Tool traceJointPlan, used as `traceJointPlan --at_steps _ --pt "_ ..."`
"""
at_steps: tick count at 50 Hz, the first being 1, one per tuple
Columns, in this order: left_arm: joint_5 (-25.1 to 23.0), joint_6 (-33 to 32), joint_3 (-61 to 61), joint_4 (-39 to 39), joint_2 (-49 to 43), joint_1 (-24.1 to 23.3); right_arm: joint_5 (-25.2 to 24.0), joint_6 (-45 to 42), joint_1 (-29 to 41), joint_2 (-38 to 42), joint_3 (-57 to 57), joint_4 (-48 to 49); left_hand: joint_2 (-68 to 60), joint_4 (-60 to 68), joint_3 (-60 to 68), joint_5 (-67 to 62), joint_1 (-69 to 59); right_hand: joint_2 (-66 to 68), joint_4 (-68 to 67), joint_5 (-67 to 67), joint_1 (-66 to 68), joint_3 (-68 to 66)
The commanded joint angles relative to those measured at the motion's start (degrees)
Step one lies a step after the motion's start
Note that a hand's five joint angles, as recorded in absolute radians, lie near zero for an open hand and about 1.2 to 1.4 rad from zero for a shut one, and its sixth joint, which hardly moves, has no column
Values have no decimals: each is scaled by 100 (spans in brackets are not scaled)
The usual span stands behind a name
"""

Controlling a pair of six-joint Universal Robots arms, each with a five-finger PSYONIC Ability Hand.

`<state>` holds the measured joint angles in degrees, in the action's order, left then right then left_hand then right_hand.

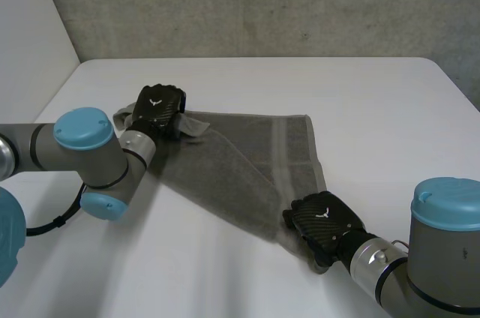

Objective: Fold the towel.

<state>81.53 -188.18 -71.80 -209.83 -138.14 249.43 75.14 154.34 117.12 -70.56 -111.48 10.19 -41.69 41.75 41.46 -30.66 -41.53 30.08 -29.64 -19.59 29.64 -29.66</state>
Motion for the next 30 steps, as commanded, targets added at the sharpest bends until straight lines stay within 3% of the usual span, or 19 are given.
traceJointPlan --at_steps 1,16,30 --pt "108 18 114 -31 24 1 0 9 -5 -2 -32 0 -3491 3484 3514 -3594 -3507 221 -265 -270 265 -263" --pt "758 141 -1343 30 1771 132 44 18 13 7 -111 245 -3831 3825 3854 -3934 -3847 53 -97 -102 96 -94" --pt "732 1037 -3138 39 3144 660 79 -9 4 130 -137 597 -3783 3776 3806 -3886 -3799 389 -433 -438 433 -431"
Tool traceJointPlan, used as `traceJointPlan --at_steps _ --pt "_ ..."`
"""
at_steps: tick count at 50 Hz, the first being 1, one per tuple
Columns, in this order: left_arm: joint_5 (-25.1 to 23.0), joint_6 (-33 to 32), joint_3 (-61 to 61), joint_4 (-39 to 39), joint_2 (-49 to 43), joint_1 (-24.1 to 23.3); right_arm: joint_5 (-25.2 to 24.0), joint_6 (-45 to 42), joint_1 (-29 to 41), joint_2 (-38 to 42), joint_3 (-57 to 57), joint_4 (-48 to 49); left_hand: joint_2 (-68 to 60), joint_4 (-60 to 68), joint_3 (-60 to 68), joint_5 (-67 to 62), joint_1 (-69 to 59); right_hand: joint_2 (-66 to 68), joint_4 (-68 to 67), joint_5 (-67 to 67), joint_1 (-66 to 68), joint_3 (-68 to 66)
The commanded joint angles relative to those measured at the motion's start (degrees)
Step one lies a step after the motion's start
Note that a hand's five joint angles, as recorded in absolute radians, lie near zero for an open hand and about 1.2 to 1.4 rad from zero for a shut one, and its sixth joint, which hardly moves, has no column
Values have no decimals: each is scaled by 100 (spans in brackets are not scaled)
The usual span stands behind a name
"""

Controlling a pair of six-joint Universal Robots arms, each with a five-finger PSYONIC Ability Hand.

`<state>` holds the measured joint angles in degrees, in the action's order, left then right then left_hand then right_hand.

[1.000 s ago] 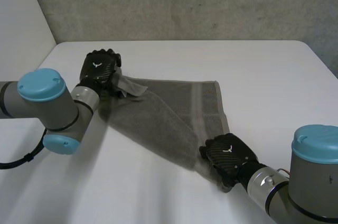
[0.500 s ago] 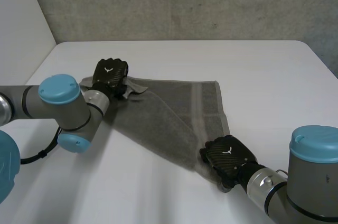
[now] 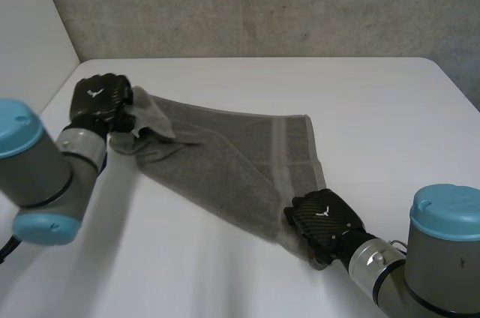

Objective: Fold the towel.

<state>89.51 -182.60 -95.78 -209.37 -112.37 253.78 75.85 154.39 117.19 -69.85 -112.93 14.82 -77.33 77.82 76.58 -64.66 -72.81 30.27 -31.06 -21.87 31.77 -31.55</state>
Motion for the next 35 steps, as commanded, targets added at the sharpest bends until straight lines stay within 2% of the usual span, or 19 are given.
traceJointPlan --at_steps 1,7,9,10,12,13,14,35 --pt "-92 584 -879 -25 654 268 9 -15 -3 60 8 135 -202 153 277 -469 -654 370 -290 -210 220 -242" --pt "-101 717 -1101 -34 699 330 18 -129 -12 174 17 162 -168 120 243 -435 -621 790 -711 -630 641 -662" --pt "-92 717 -1101 -34 699 330 9 -147 -20 183 8 162 -168 120 243 -435 -620 1960 -1881 -1800 1811 -1833" --pt "-92 726 -1101 -34 699 330 9 -147 -20 183 8 162 -168 120 243 -435 -620 1968 -1888 -1808 1818 -1840" --pt "-92 734 -1101 -34 699 330 9 -147 -64 157 8 162 -151 103 226 -418 -604 3891 -3812 -3731 3741 -3763" --pt "-92 734 -1101 -34 699 330 9 -147 -64 156 8 162 -168 119 243 -435 -620 3902 -3823 -3742 3752 -3774" --pt "-92 734 -1101 -34 699 330 9 -112 -73 122 8 162 -168 120 243 -435 -620 4962 -4883 -4802 4812 -4834" --pt "-92 743 -1215 -43 752 348 -52 -76 -73 -195 -36 144 -134 86 210 -402 -587 4973 -4894 -4813 4823 -4845"
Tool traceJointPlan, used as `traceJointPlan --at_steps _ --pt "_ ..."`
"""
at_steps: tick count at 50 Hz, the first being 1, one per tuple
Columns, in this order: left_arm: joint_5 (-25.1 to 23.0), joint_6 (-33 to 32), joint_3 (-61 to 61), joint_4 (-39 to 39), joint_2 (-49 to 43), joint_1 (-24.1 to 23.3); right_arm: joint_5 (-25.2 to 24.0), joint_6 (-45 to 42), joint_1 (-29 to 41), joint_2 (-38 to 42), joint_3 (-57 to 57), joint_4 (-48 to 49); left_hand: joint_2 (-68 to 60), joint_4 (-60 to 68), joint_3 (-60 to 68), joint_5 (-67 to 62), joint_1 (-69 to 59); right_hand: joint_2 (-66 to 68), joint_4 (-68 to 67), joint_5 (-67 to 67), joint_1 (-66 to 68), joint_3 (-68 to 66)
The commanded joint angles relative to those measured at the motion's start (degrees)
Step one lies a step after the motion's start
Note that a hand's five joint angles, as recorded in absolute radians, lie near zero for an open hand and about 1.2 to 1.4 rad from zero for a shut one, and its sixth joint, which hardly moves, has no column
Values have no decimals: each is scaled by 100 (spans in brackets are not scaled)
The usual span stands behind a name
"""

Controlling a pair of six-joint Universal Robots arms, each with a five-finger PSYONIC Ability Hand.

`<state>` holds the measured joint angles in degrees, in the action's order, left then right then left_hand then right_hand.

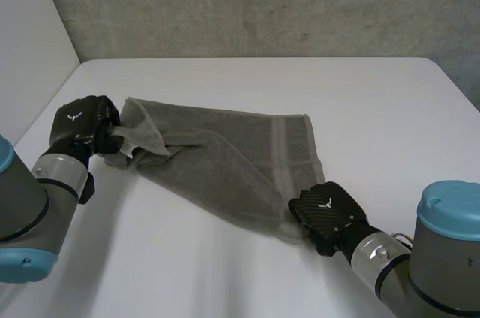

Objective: Fold the towel.

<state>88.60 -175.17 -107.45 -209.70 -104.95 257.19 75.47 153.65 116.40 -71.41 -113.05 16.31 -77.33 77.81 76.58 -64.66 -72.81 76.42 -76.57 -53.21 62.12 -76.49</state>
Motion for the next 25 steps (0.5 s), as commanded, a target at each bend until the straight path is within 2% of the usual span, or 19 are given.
traceJointPlan --at_steps 1,7,8,9,10,11,25 --pt "0 0 -56 -9 10 15 -15 -2 6 -40 -25 -5 -134 86 210 -402 -587 358 -343 -1679 1788 -351" --pt "0 0 -65 -27 10 15 -15 -72 76 4 -25 -5 -118 70 193 -385 -570 358 -343 -1679 1788 -351" --pt "0 0 -65 -35 1 24 11 -72 85 30 -25 -5 -118 70 193 -385 -570 -935 950 -386 495 942" --pt "0 0 -65 -35 1 24 11 -72 85 30 -25 -5 -118 70 193 -385 -570 -948 963 -373 482 955" --pt "0 0 -65 -35 1 24 20 -72 85 57 -33 -5 -118 70 193 -385 -570 -2197 2212 876 -767 2204" --pt "0 0 -65 -35 1 24 37 -72 94 92 -25 -5 -84 36 159 -351 -537 -2476 2491 1155 -1046 2483" --pt "0 -8 -65 -44 -17 33 38 -72 76 197 11 13 17 -65 58 -250 -435 -2344 2360 1024 -915 2352"
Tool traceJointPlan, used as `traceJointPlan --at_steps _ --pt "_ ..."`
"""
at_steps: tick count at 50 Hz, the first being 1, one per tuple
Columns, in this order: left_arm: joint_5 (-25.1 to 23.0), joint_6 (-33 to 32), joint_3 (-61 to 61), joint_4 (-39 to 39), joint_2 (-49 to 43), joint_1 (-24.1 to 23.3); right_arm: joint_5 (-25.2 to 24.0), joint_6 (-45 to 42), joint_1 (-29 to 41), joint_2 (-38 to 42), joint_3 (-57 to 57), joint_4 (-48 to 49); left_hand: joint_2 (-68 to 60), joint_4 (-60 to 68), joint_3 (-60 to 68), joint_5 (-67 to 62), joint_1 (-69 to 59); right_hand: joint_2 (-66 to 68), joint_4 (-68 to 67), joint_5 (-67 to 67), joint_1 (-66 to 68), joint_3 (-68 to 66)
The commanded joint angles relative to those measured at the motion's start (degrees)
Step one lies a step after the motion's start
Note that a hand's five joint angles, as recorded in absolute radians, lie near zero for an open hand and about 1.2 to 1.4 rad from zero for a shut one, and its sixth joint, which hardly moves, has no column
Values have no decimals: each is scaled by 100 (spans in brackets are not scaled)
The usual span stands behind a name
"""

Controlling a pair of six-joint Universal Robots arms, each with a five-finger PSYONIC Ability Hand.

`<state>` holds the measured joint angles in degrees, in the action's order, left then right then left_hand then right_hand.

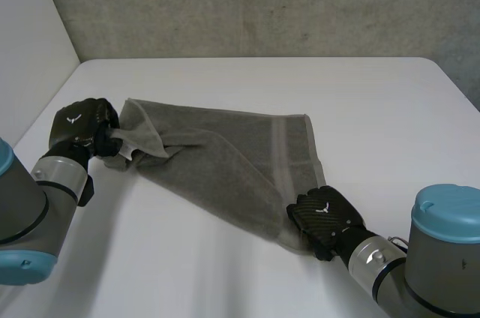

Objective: Fold the towel.

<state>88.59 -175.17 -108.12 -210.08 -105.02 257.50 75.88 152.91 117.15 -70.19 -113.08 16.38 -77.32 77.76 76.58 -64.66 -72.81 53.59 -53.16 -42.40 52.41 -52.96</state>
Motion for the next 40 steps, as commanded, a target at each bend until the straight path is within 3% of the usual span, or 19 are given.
traceJointPlan --at_steps 1,4,6,16,18,21,23,26,29,31,33,34,35,40 --pt "-9 -9 1 -6 -10 2 -3 2 1 76 14 5 16 -60 59 -250 -435 -61 18 -57 57 -2" --pt "0 -9 1 -6 -19 2 -21 -7 1 128 32 5 16 -60 59 -250 -435 696 -739 -814 814 -759" --pt "-9 -9 1 -6 -19 2 -56 11 1 146 49 23 -67 23 142 -334 -519 2633 -2676 -2752 2751 -2696" --pt "0 0 106 72 305 -16 -73 143 -104 -267 269 -179 -268 224 342 -534 -719 2641 -2684 -2760 2759 -2704" --pt "0 44 133 73 535 -16 -169 492 -366 -940 601 -730 -268 224 342 -534 -719 2641 -2684 -2760 2759 -2704" --pt "0 229 265 90 1010 -24 -328 749 -526 -1287 884 -1128 -268 224 342 -534 -719 2641 -2684 -2760 2759 -2704" --pt "0 360 353 169 1291 -33 -826 1195 -797 -1925 1645 -1942 -268 224 342 -534 -719 2641 -2684 -2760 2759 -2704" --pt "-9 668 607 582 1985 -24 -1267 1504 -1113 -2549 2567 -2672 -268 224 342 -534 -719 2641 -2684 -2760 2759 -2704" --pt "-97 976 1073 1277 2521 -33 -1383 1593 -1326 -2763 3073 -3027 -268 224 342 -534 -719 2641 -2684 -2760 2759 -2704" --pt "-315 1299 1615 2046 2802 -16 -1505 1707 -1772 -2895 4035 -3604 -268 224 342 -534 -719 2641 -2684 -2760 2759 -2704" --pt "-316 1301 1618 2050 2803 -16 -1549 1751 -1983 -2895 4405 -3798 -268 224 342 -534 -719 2641 -2684 -2760 2759 -2704" --pt "-464 1501 1888 2459 2829 -7 -1585 1777 -2150 -2895 4713 -3965 -268 224 342 -534 -719 2641 -2684 -2760 2759 -2704" --pt "-579 1703 2099 2837 2812 37 -1585 1778 -2152 -2895 4716 -3967 -268 224 342 -534 -719 2641 -2684 -2760 2759 -2704" --pt "-677 2047 2163 3254 2488 378 -1761 1716 -2293 -2772 4866 -4090 -268 224 342 -534 -719 2641 -2684 -2760 2759 -2704"
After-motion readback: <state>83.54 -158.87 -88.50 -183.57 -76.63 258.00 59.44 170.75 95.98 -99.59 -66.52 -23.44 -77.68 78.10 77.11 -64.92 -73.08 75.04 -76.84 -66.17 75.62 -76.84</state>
